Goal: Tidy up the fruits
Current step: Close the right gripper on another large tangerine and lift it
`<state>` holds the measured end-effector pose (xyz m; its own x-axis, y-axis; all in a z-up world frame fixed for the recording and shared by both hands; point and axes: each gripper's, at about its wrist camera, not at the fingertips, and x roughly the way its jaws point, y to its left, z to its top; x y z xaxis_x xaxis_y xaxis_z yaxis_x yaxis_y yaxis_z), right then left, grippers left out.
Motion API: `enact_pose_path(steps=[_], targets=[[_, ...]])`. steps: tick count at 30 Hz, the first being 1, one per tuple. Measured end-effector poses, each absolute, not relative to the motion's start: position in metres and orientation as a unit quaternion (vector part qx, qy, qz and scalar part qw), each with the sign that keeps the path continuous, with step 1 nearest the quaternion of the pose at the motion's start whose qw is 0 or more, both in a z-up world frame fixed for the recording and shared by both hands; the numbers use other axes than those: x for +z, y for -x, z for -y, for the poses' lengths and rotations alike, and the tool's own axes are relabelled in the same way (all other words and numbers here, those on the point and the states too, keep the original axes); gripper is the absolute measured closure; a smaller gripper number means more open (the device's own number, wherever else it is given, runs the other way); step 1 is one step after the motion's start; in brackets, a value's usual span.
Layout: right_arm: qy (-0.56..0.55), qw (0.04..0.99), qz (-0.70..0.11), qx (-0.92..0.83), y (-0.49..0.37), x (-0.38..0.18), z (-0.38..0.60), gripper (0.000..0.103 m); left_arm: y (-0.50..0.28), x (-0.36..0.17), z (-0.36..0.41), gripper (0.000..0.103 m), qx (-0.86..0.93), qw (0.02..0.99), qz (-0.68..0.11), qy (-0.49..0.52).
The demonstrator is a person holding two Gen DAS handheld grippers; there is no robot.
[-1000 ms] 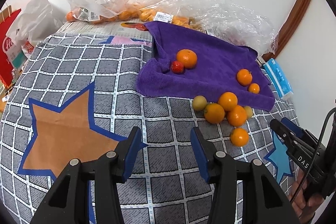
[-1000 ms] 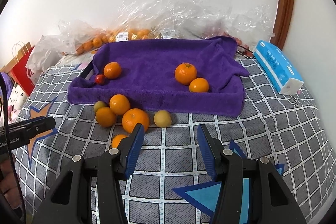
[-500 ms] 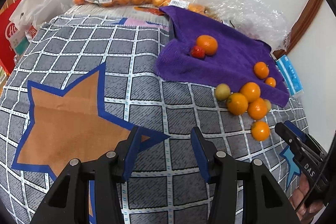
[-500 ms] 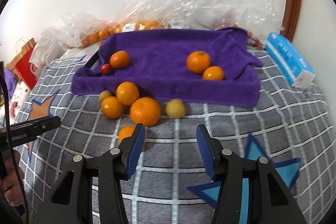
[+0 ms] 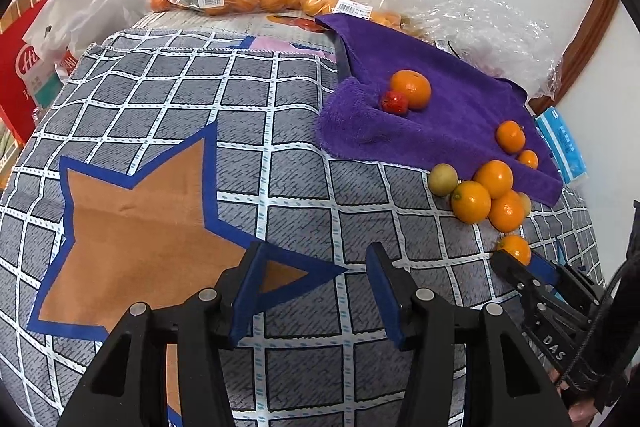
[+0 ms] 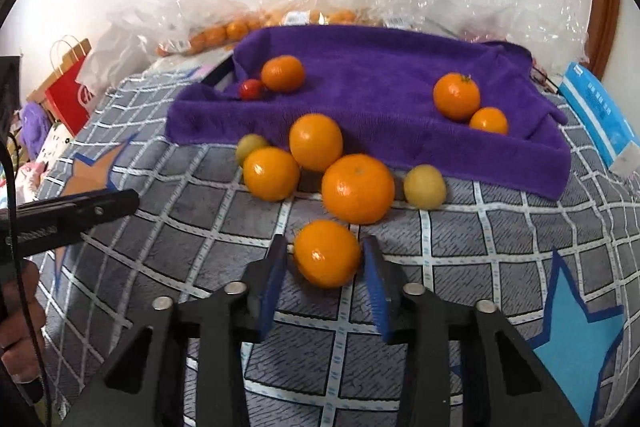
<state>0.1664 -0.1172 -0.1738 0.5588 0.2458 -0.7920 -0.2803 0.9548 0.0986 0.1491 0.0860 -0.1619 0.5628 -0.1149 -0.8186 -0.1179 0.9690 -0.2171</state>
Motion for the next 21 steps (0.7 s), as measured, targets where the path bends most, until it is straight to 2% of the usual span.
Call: enact_pose_path(steps=[18, 21], targets=[[-0.026, 0.898, -0.432, 0.078, -0.156, -0.16, 0.204, 0.07, -0.184, -0.155, -0.021, 0.054, -0.048, 0.889, -0.446, 0.089], [-0.034, 0.899, -0.432, 0.069, -0.156, -0.161, 0.216, 0.07, -0.192, -0.158, -0.019, 0.061, -0.047, 0.886, -0.452, 0.091]])
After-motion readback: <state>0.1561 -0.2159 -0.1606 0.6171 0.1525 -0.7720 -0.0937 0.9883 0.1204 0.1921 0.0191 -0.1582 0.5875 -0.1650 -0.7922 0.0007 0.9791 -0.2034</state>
